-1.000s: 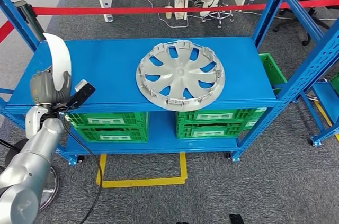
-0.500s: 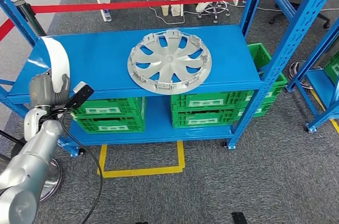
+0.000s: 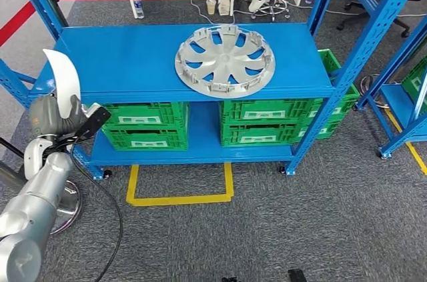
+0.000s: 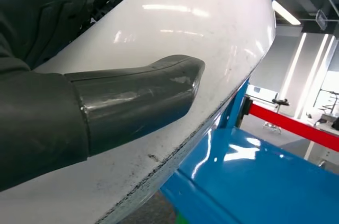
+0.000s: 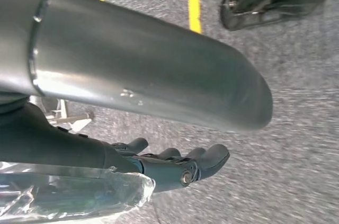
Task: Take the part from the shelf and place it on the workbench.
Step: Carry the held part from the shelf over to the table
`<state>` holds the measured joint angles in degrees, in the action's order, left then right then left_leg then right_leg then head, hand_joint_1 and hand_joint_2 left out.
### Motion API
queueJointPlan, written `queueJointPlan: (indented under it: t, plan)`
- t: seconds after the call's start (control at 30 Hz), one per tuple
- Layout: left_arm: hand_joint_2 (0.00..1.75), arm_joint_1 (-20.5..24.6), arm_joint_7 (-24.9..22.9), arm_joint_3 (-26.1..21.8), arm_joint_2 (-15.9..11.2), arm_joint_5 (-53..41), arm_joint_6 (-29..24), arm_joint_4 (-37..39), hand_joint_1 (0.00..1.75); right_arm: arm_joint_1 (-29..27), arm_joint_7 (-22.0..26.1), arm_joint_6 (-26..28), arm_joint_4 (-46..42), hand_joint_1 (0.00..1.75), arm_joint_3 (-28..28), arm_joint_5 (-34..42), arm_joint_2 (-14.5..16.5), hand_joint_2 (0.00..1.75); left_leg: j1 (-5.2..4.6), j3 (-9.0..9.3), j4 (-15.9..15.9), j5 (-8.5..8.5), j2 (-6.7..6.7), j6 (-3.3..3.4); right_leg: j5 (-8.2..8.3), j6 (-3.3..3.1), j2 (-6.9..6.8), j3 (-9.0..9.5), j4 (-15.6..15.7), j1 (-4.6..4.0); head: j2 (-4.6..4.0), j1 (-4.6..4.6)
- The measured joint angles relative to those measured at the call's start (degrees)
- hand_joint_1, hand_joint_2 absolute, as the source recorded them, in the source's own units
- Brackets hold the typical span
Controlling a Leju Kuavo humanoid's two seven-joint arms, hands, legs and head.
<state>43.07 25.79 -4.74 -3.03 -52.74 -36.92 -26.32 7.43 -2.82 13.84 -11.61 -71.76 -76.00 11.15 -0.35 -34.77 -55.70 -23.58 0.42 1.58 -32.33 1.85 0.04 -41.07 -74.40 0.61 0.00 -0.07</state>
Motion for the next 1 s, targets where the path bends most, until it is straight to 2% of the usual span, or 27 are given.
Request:
queueJointPlan:
  t: [0.03, 0.07, 0.1, 0.13, 0.17, 0.2, 0.23, 0.27, 0.3, 0.33, 0.4, 0.43, 0.47, 0.5, 0.53, 0.57, 0.6, 0.63, 0.67, 0.7, 0.77, 0.8, 0.83, 0.9, 0.93, 0.97, 1.0]
  plan:
    - [1.75, -0.13, 0.13, -0.02, -0.1, 0.2, 0.0, 0.01, 1.75, 0.02, -0.07, 0.01, 0.0, 0.0, 0.0, -0.04, -0.02, 0.0, -0.07, -0.87, -0.07, 0.64, -0.02, -0.09, 1.73, -0.16, 0.0, 1.98, 1.65, -0.04, 0.0, -0.01]
    - [1.75, -0.23, 0.21, -0.03, -0.21, 0.31, 0.02, 0.01, 1.75, 0.09, -0.11, 0.01, 0.0, 0.0, 0.0, -0.08, -0.07, 0.0, -0.11, -1.59, -0.2, 1.22, -0.03, -0.22, 2.93, -0.42, 0.0, 4.82, 4.93, -0.1, 0.0, 0.0]
    - [1.75, -0.26, 0.25, -0.04, -0.34, 0.42, 0.05, 0.0, 1.75, 0.2, -0.11, -0.02, -0.01, 0.0, 0.0, -0.11, -0.14, 0.0, -0.2, -2.22, -0.38, 1.73, -0.05, -0.44, 3.05, -0.69, -0.02, 8.3, 9.46, -0.21, 0.0, 0.01]
    - [1.75, -0.25, 0.27, -0.05, -0.45, 0.51, 0.16, -0.01, 1.75, 0.33, -0.07, -0.08, -0.01, 0.0, 0.0, -0.13, -0.2, 0.0, -0.28, -2.71, -0.54, 2.28, -0.04, -0.7, 2.41, -0.88, -0.02, 11.29, 13.65, -0.31, 0.0, -0.03]
    - [1.75, -0.2, 0.28, -0.07, -0.52, 0.65, 0.37, -0.01, 1.75, 0.41, -0.03, -0.18, -0.01, 0.0, 0.0, -0.12, -0.25, 0.0, -0.3, -3.02, -0.64, 2.83, 0.0, -0.97, 1.6, -1.03, 0.0, 13.17, 16.65, -0.43, 0.0, -0.05]
    - [1.75, -0.16, 0.29, -0.08, -0.56, 0.87, 0.71, -0.01, 1.75, 0.43, 0.02, -0.32, -0.01, 0.0, 0.0, -0.09, -0.29, 0.0, -0.31, -3.24, -0.65, 3.4, 0.03, -1.26, 1.07, -1.16, 0.02, 14.07, 18.25, -0.55, 0.0, -0.05]
    - [1.75, -0.16, 0.3, -0.1, -0.56, 1.13, 1.17, 0.01, 1.75, 0.37, 0.02, -0.5, 0.01, 0.0, -0.01, -0.05, -0.31, 0.0, -0.26, -3.41, -0.59, 3.9, 0.05, -1.56, 1.26, -1.4, 0.01, 13.74, 18.51, -0.51, 0.0, -0.05]
    - [1.75, -0.16, 0.31, -0.14, -0.54, 1.48, 1.72, 0.03, 1.75, 0.3, 0.01, -0.68, 0.01, 0.0, -0.01, -0.02, -0.34, 0.0, -0.17, -3.65, -0.72, 3.68, 0.01, -1.89, 1.8, -1.76, -0.05, 13.26, 18.46, -0.47, 0.0, -0.06]
    - [1.75, -0.16, 0.32, -0.18, -0.51, 1.84, 2.24, 0.04, 1.75, 0.27, -0.01, -0.84, 0.01, 0.0, -0.02, 0.02, -0.4, 0.0, -0.08, -4.07, -1.58, 2.33, -0.05, -2.26, 2.42, -2.24, -0.14, 12.81, 18.46, -0.4, 0.0, -0.12]
    - [1.75, -0.15, 0.32, -0.22, -0.5, 2.1, 2.68, 0.05, 1.75, 0.26, 0.0, -0.97, 0.01, 0.0, -0.02, 0.06, -0.45, 0.0, 0.03, -4.73, -3.57, -0.09, -0.1, -2.62, 3.18, -2.65, -0.22, 12.13, 18.52, -0.3, 0.0, -0.24]
    - [1.75, -0.14, 0.34, -0.3, -0.43, 2.49, 3.29, 0.07, 1.75, 0.27, 0.18, -1.19, 0.0, 0.0, -0.04, 0.28, -0.54, 0.0, 0.35, -6.44, -10.68, -6.13, -0.15, -3.19, 4.65, -3.08, -0.26, 10.58, 18.4, -0.33, 0.0, -0.42]
    - [1.75, -0.18, 0.37, -0.33, -0.37, 2.65, 3.47, 0.1, 1.75, 0.26, 0.3, -1.27, 0.0, 0.0, -0.06, 0.44, -0.56, 0.0, 0.5, -7.07, -14.45, -7.96, -0.15, -3.39, 5.34, -3.08, -0.26, 9.65, 18.28, -0.36, 0.0, -0.45]
    - [1.75, -0.23, 0.41, -0.37, -0.28, 2.82, 3.61, 0.14, 1.75, 0.25, 0.4, -1.35, 0.0, 0.0, -0.1, 0.61, -0.58, 0.0, 0.63, -7.12, -17.06, -8.36, -0.15, -3.52, 5.97, -3.03, -0.26, 8.67, 18.11, -0.38, 0.0, -0.45]
    - [1.75, -0.26, 0.49, -0.4, -0.2, 3.02, 3.72, 0.17, 1.75, 0.24, 0.48, -1.4, 0.0, 0.0, -0.15, 0.74, -0.61, 0.0, 0.75, -6.4, -17.99, -7.58, -0.15, -3.58, 6.55, -2.94, -0.26, 7.68, 17.88, -0.39, 0.0, -0.46]
    - [1.75, -0.25, 0.6, -0.44, -0.13, 3.22, 3.79, 0.2, 1.75, 0.24, 0.52, -1.44, 0.0, 0.0, -0.23, 0.83, -0.62, 0.0, 0.83, -4.71, -16.86, -6.11, -0.15, -3.55, 7.1, -2.83, -0.25, 6.72, 17.61, -0.4, 0.0, -0.45]
    - [1.75, -0.21, 0.7, -0.47, -0.07, 3.38, 3.84, 0.2, 1.75, 0.25, 0.55, -1.46, 0.0, 0.0, -0.31, 0.88, -0.63, 0.0, 0.88, -2.13, -14.07, -4.8, -0.17, -3.43, 7.6, -2.7, -0.22, 5.89, 17.32, -0.4, 0.0, -0.46]
    - [1.75, -0.1, 0.8, -0.49, -0.02, 3.55, 3.88, 0.18, 1.75, 0.27, 0.56, -1.46, 0.0, 0.0, -0.39, 0.91, -0.63, 0.0, 0.85, 1.0, -10.18, -4.41, -0.19, -3.25, 8.03, -2.54, -0.18, 5.19, 17.05, -0.48, 0.0, -0.47]
    - [1.75, 0.05, 0.89, -0.5, 0.04, 3.7, 3.89, 0.14, 1.75, 0.29, 0.57, -1.45, 0.0, 0.0, -0.45, 0.93, -0.64, 0.0, 0.81, 3.88, -6.12, -4.8, -0.23, -2.96, 8.51, -2.32, -0.15, 4.67, 16.83, -0.56, 0.0, -0.42]
    - [1.75, 0.18, 0.93, -0.52, 0.09, 3.86, 3.89, 0.1, 1.75, 0.31, 0.57, -1.44, 0.0, 0.0, -0.49, 0.94, -0.65, 0.0, 0.68, 5.8, -3.12, -5.42, -0.25, -2.65, 9.06, -2.02, -0.13, 4.3, 16.77, -0.6, 0.0, -0.4]
    - [1.75, 0.26, 0.96, -0.54, 0.14, 4.0, 3.9, 0.07, 1.75, 0.3, 0.57, -1.42, 0.0, 0.0, -0.52, 0.95, -0.66, 0.0, 0.5, 6.73, -1.3, -5.88, -0.27, -2.3, 9.66, -1.68, -0.12, 4.01, 16.85, -0.59, 0.0, -0.39]
    - [1.75, 0.26, 0.98, -0.57, 0.23, 4.19, 3.92, 0.06, 1.75, 0.14, 0.56, -1.39, 0.0, 0.0, -0.58, 0.96, -0.68, 0.0, 0.33, 6.15, -0.45, -5.08, -0.14, -1.45, 10.46, -0.92, -0.1, 3.49, 17.07, -0.39, 0.0, -0.4]
    - [1.75, 0.24, 0.98, -0.59, 0.31, 4.21, 3.95, 0.07, 1.75, -0.01, 0.54, -1.38, 0.0, 0.0, -0.64, 0.97, -0.7, 0.0, 0.35, 5.6, -0.3, -4.4, -0.04, -0.94, 9.52, -0.6, -0.08, 2.93, 16.53, -0.3, 0.0, -0.34]
    - [1.75, 0.23, 0.98, -0.61, 0.39, 4.22, 3.97, 0.07, 1.75, -0.15, 0.5, -1.37, 0.0, 0.0, -0.7, 0.98, -0.73, 0.0, 0.42, 4.91, -0.16, -3.64, 0.05, -0.47, 7.53, -0.32, -0.06, 2.14, 14.96, -0.25, 0.0, -0.25]
    - [1.75, 0.2, 0.98, -0.68, 0.5, 4.22, 4.0, 0.07, 1.75, -0.28, 0.45, -1.36, 0.0, 0.0, -0.8, 1.0, -0.78, 0.0, 0.39, 3.13, -0.17, -2.15, 0.12, 0.1, 1.58, 0.05, -0.06, -0.05, 8.25, -0.15, 0.0, -0.07]
    - [1.75, 0.15, 0.98, -0.74, 0.5, 4.23, 4.0, 0.07, 1.75, -0.3, 0.44, -1.36, 0.0, 0.0, -0.81, 1.01, -0.79, 0.0, 0.31, 2.13, -0.22, -1.39, 0.12, 0.16, -0.55, 0.18, -0.06, -0.89, 4.29, -0.13, 0.0, -0.04]
    - [1.75, 0.07, 0.98, -0.8, 0.5, 4.23, 4.0, 0.07, 1.75, -0.3, 0.44, -1.36, 0.0, 0.0, -0.82, 1.01, -0.83, 0.0, 0.22, 1.12, -0.25, -0.64, 0.12, 0.16, -1.36, 0.24, -0.07, -1.24, 1.2, -0.11, 0.0, -0.04]
    - [1.75, -0.03, 0.98, -0.87, 0.49, 4.24, 4.0, 0.07, 1.75, -0.29, 0.44, -1.36, 0.0, 0.0, -0.84, 1.01, -0.87, 0.0, 0.14, 0.14, -0.29, 0.08, 0.12, 0.12, -0.75, 0.22, -0.07, -0.76, -0.16, -0.11, 0.0, -0.05]
